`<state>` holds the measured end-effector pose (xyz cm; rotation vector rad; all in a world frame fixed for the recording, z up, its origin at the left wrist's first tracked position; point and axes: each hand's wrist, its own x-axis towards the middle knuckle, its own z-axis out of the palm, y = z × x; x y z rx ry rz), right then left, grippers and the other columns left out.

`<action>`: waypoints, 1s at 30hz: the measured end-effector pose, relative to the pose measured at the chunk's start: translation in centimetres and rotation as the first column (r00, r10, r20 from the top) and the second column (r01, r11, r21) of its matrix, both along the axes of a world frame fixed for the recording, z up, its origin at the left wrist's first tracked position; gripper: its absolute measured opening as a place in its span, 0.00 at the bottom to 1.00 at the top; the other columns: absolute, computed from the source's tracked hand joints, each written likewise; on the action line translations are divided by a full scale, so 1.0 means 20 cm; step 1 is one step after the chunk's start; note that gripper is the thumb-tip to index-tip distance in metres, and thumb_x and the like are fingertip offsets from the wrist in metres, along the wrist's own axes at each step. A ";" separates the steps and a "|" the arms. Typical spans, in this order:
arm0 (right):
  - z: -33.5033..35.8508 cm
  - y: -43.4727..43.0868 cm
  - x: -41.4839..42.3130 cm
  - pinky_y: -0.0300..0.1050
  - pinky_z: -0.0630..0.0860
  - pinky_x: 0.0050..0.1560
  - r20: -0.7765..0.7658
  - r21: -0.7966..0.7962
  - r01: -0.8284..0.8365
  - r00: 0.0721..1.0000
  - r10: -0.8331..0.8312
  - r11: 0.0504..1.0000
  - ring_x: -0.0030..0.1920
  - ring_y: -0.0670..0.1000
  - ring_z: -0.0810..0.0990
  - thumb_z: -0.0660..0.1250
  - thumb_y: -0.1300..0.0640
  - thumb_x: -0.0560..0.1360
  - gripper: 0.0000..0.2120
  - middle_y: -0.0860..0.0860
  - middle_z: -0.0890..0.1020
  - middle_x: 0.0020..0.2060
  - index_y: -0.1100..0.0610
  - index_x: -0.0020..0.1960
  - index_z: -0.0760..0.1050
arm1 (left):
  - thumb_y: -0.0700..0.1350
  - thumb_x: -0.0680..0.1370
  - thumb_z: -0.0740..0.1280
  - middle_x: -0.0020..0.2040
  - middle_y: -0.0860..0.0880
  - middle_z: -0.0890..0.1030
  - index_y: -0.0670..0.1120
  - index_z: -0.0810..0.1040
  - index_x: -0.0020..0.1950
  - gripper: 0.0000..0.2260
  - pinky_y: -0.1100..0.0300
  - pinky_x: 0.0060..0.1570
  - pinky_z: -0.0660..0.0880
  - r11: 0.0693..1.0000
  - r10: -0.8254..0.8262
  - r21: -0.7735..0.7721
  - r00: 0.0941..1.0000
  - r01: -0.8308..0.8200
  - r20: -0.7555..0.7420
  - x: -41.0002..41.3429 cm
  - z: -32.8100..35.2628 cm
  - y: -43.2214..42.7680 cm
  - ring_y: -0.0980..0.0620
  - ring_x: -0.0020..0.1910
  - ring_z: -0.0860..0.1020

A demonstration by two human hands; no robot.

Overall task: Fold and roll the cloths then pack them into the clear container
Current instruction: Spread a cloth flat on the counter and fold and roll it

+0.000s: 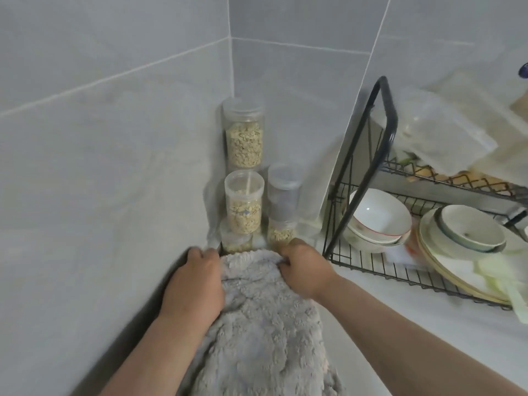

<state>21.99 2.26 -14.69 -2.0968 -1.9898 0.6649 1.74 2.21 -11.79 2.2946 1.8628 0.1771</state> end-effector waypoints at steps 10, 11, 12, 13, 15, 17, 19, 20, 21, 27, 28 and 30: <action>-0.08 -0.20 0.00 0.45 0.70 0.43 -0.190 0.524 0.145 0.981 -0.051 0.839 0.48 0.56 0.76 0.62 0.61 0.76 0.07 0.55 0.81 0.45 0.56 0.50 0.79 | 0.36 0.71 0.67 0.41 0.40 0.75 0.41 0.76 0.45 0.04 0.49 0.40 0.70 0.931 -0.020 0.362 0.988 -0.036 0.152 -0.07 -0.18 -0.02 0.36 0.46 0.76; -0.09 -0.24 0.01 0.44 0.69 0.46 -0.187 0.541 0.130 0.982 -0.032 0.831 0.50 0.56 0.76 0.62 0.64 0.76 0.11 0.55 0.81 0.48 0.56 0.52 0.80 | 0.36 0.70 0.67 0.44 0.38 0.77 0.40 0.78 0.48 0.07 0.49 0.44 0.71 0.929 -0.015 0.365 0.983 -0.054 0.183 -0.08 -0.17 -0.03 0.36 0.49 0.76; -0.07 -0.27 0.02 0.43 0.69 0.49 -0.184 0.572 0.128 0.983 -0.025 0.810 0.52 0.56 0.76 0.62 0.67 0.75 0.13 0.56 0.81 0.49 0.57 0.54 0.81 | 0.35 0.70 0.67 0.47 0.38 0.79 0.41 0.79 0.50 0.10 0.50 0.45 0.70 0.925 -0.012 0.373 0.977 -0.071 0.214 -0.09 -0.16 -0.03 0.37 0.51 0.76; -0.06 -0.32 0.04 0.41 0.69 0.50 -0.189 0.617 0.142 0.982 -0.030 0.774 0.52 0.56 0.76 0.61 0.69 0.74 0.15 0.56 0.81 0.49 0.58 0.54 0.82 | 0.36 0.70 0.66 0.49 0.38 0.79 0.42 0.79 0.52 0.12 0.50 0.47 0.70 0.920 -0.015 0.384 0.974 -0.075 0.228 -0.10 -0.15 -0.05 0.38 0.52 0.75; -0.02 -0.42 0.06 0.45 0.74 0.50 -0.277 0.687 0.248 0.958 -0.068 0.683 0.49 0.56 0.79 0.61 0.71 0.73 0.17 0.54 0.82 0.45 0.59 0.52 0.84 | 0.37 0.71 0.64 0.52 0.39 0.80 0.44 0.79 0.55 0.13 0.51 0.47 0.70 0.902 -0.044 0.428 0.973 -0.058 0.225 -0.12 -0.11 -0.12 0.38 0.54 0.76; 0.04 -0.54 0.05 0.53 0.81 0.46 -0.450 0.652 0.413 0.886 -0.114 0.635 0.43 0.56 0.82 0.60 0.70 0.73 0.17 0.49 0.82 0.40 0.55 0.49 0.85 | 0.39 0.75 0.63 0.52 0.41 0.81 0.47 0.79 0.54 0.11 0.54 0.42 0.67 0.880 -0.082 0.473 0.964 -0.050 0.255 -0.14 -0.06 -0.19 0.39 0.52 0.76; 0.10 -0.65 0.03 0.59 0.82 0.40 -0.553 0.620 0.504 0.824 -0.120 0.601 0.39 0.58 0.82 0.62 0.67 0.75 0.15 0.47 0.81 0.34 0.52 0.42 0.83 | 0.40 0.76 0.63 0.50 0.43 0.81 0.48 0.78 0.53 0.09 0.56 0.39 0.65 0.863 -0.109 0.501 0.950 -0.057 0.294 -0.17 0.00 -0.27 0.40 0.49 0.77; 0.14 -0.72 0.01 0.60 0.82 0.39 -0.574 0.625 0.525 0.811 -0.116 0.577 0.38 0.59 0.82 0.63 0.66 0.76 0.13 0.49 0.81 0.32 0.52 0.40 0.80 | 0.40 0.76 0.63 0.49 0.44 0.82 0.48 0.78 0.53 0.08 0.57 0.39 0.65 0.857 -0.122 0.512 0.938 -0.066 0.326 -0.18 0.03 -0.31 0.40 0.48 0.77; 0.18 -0.78 -0.01 0.59 0.82 0.38 -0.597 0.625 0.548 0.794 -0.111 0.556 0.38 0.60 0.82 0.64 0.64 0.77 0.13 0.50 0.81 0.33 0.51 0.38 0.79 | 0.39 0.75 0.63 0.48 0.44 0.81 0.48 0.78 0.52 0.08 0.56 0.39 0.66 0.854 -0.142 0.515 0.918 -0.076 0.370 -0.20 0.05 -0.34 0.41 0.47 0.77; 0.35 -1.08 -0.08 0.45 0.83 0.36 -0.737 0.546 0.667 0.670 -0.089 0.507 0.41 0.54 0.85 0.67 0.64 0.77 0.08 0.53 0.84 0.37 0.54 0.42 0.79 | 0.33 0.69 0.62 0.37 0.49 0.83 0.50 0.82 0.43 0.14 0.51 0.41 0.79 0.894 -0.254 0.446 0.776 -0.040 0.578 -0.33 0.16 -0.52 0.45 0.38 0.80; 0.37 -1.12 -0.08 0.45 0.83 0.37 -0.739 0.549 0.673 0.668 -0.089 0.496 0.40 0.54 0.85 0.67 0.64 0.77 0.07 0.54 0.84 0.37 0.55 0.42 0.80 | 0.33 0.69 0.62 0.38 0.50 0.82 0.50 0.83 0.44 0.15 0.53 0.41 0.78 0.886 -0.274 0.461 0.763 -0.036 0.586 -0.33 0.17 -0.54 0.46 0.39 0.80; 0.41 -1.20 -0.07 0.44 0.83 0.38 -0.744 0.554 0.689 0.662 -0.094 0.467 0.40 0.54 0.85 0.68 0.64 0.77 0.08 0.52 0.83 0.36 0.54 0.41 0.80 | 0.34 0.71 0.61 0.42 0.51 0.82 0.49 0.83 0.47 0.15 0.57 0.41 0.73 0.868 -0.308 0.496 0.757 -0.024 0.576 -0.32 0.21 -0.59 0.50 0.41 0.78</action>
